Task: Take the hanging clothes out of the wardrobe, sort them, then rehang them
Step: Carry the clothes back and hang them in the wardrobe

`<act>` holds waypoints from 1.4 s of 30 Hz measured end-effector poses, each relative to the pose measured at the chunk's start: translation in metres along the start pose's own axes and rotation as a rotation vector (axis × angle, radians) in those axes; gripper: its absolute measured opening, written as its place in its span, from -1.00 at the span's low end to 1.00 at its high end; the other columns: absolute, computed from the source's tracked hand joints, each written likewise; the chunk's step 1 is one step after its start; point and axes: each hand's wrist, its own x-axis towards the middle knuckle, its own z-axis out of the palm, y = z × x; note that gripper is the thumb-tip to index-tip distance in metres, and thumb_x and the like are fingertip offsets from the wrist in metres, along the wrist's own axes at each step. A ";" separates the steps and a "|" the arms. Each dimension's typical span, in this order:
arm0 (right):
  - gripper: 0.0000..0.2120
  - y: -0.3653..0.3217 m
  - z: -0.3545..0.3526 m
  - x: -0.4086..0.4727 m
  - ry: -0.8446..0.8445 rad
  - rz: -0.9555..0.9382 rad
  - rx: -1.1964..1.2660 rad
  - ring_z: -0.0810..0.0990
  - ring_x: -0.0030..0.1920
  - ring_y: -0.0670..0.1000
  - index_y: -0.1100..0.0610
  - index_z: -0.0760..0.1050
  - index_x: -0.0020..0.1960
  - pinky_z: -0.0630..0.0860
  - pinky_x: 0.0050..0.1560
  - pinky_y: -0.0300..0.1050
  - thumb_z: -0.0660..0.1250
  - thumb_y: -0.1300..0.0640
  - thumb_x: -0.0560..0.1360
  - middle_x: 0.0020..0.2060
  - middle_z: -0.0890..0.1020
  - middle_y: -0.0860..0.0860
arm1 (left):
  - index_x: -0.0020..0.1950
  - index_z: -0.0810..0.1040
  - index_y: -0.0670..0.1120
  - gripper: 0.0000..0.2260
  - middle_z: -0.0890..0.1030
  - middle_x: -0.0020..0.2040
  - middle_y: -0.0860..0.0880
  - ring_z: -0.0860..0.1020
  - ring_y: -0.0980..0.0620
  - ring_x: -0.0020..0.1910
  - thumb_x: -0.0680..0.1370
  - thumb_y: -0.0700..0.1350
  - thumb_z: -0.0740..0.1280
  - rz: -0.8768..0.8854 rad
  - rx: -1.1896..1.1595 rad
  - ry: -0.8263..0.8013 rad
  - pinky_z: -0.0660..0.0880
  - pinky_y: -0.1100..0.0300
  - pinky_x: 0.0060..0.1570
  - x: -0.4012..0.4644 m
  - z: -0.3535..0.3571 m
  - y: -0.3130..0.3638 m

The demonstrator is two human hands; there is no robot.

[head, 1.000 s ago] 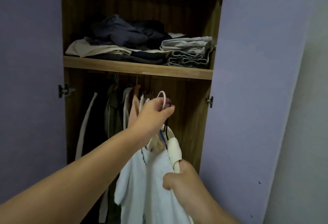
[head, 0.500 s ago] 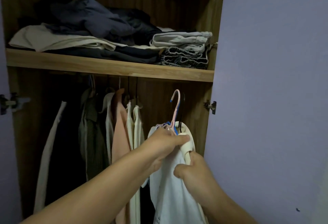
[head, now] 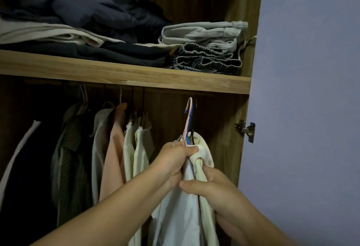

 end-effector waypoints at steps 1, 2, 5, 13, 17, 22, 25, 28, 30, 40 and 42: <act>-0.69 0.001 -0.007 0.012 0.001 0.027 0.009 0.66 0.01 0.05 0.10 0.55 0.14 0.55 0.14 -0.01 0.38 0.28 0.41 -0.04 0.68 0.09 | 0.01 0.56 -0.26 -0.89 0.61 -0.24 -0.19 0.63 -0.03 -0.38 0.51 -0.29 0.32 0.010 0.006 0.001 0.54 0.21 -0.44 0.011 0.001 -0.001; -0.71 0.003 -0.013 0.024 0.000 0.048 0.013 0.66 0.01 0.07 0.12 0.55 0.12 0.55 0.15 0.02 0.38 0.28 0.41 -0.04 0.68 0.11 | -0.03 0.56 -0.25 -0.92 0.61 -0.24 -0.18 0.63 -0.02 -0.37 0.51 -0.28 0.31 0.022 0.011 0.001 0.54 0.21 -0.42 0.020 0.002 -0.003; -0.73 0.010 -0.024 0.057 0.000 0.054 -0.020 0.65 -0.06 0.14 0.21 0.55 0.05 0.59 -0.01 -0.03 0.36 0.28 0.35 -0.10 0.65 0.19 | -0.08 0.56 -0.24 -0.95 0.61 -0.27 -0.16 0.62 0.01 -0.38 0.52 -0.29 0.30 0.075 0.022 0.013 0.53 0.22 -0.40 0.046 0.002 -0.009; -0.68 0.019 -0.023 0.134 0.002 -0.067 0.001 0.64 -0.17 -0.04 0.06 0.48 0.09 0.52 -0.28 -0.26 0.22 0.38 0.44 -0.18 0.65 0.06 | -0.09 0.62 -0.19 -0.84 0.65 -0.18 -0.14 0.63 0.01 -0.18 0.55 -0.13 0.30 0.143 0.284 0.003 0.56 0.17 -0.06 0.107 -0.025 0.002; -0.71 0.027 -0.010 0.177 0.044 -0.104 -0.037 0.60 -0.08 -0.03 0.00 0.47 0.04 0.53 -0.16 -0.22 0.23 0.34 0.44 -0.08 0.62 0.07 | -0.07 0.61 -0.23 -0.77 0.66 -0.09 -0.20 0.62 -0.08 -0.02 0.57 -0.09 0.26 0.145 0.456 0.086 0.50 0.08 0.13 0.136 -0.045 0.009; -0.68 0.023 0.003 0.221 0.049 -0.200 -0.119 0.61 -0.03 -0.03 -0.04 0.46 0.15 0.57 0.05 -0.06 0.27 0.25 0.46 -0.05 0.62 0.03 | -0.14 0.51 -0.21 -0.83 0.55 -0.20 -0.15 0.53 -0.02 -0.19 0.60 -0.27 0.18 0.062 0.276 0.128 0.47 0.16 -0.11 0.178 -0.066 0.028; -0.70 0.018 -0.001 0.245 -0.003 -0.253 -0.105 0.59 0.01 -0.08 -0.05 0.43 0.20 0.54 0.09 -0.13 0.29 0.21 0.51 0.00 0.61 -0.02 | 0.08 0.50 -0.27 -0.84 0.55 -0.09 -0.19 0.53 -0.08 -0.06 0.59 -0.31 0.15 0.060 0.208 0.168 0.48 0.15 -0.07 0.202 -0.071 0.040; -0.71 0.014 -0.003 0.268 -0.027 -0.320 -0.112 0.58 0.02 -0.08 0.00 0.44 0.20 0.50 0.05 -0.20 0.27 0.23 0.52 -0.01 0.60 -0.02 | 0.22 0.45 -0.34 -0.75 0.53 -0.15 -0.15 0.53 -0.12 0.00 0.59 -0.37 0.10 0.102 0.174 0.167 0.47 0.12 0.00 0.224 -0.073 0.047; -0.75 0.013 -0.005 0.284 -0.025 -0.355 -0.123 0.59 -0.05 -0.05 0.03 0.46 0.13 0.49 -0.03 -0.18 0.27 0.27 0.50 -0.10 0.59 -0.02 | 0.31 0.38 -0.36 -0.70 0.53 -0.14 -0.18 0.51 -0.20 0.08 0.60 -0.38 0.04 0.116 0.158 0.179 0.41 0.14 0.07 0.236 -0.073 0.051; -0.86 0.009 -0.012 0.350 -0.024 -0.362 -0.203 0.47 -0.22 -0.13 0.07 0.43 -0.02 0.36 -0.37 -0.50 0.23 0.29 0.51 -0.24 0.48 -0.04 | 0.34 0.34 -0.39 -0.67 0.42 0.30 -0.34 0.37 -0.24 0.33 0.60 -0.41 0.01 0.164 0.203 0.402 0.34 0.07 0.25 0.286 -0.074 0.062; -0.79 0.005 -0.011 0.357 -0.033 -0.320 -0.185 0.54 -0.06 -0.07 0.02 0.43 0.09 0.40 -0.25 -0.42 0.24 0.28 0.52 -0.11 0.54 -0.04 | 0.29 0.38 -0.41 -0.69 0.51 0.02 -0.30 0.44 -0.23 0.19 0.59 -0.42 0.02 0.150 0.150 0.374 0.42 0.07 0.08 0.292 -0.076 0.064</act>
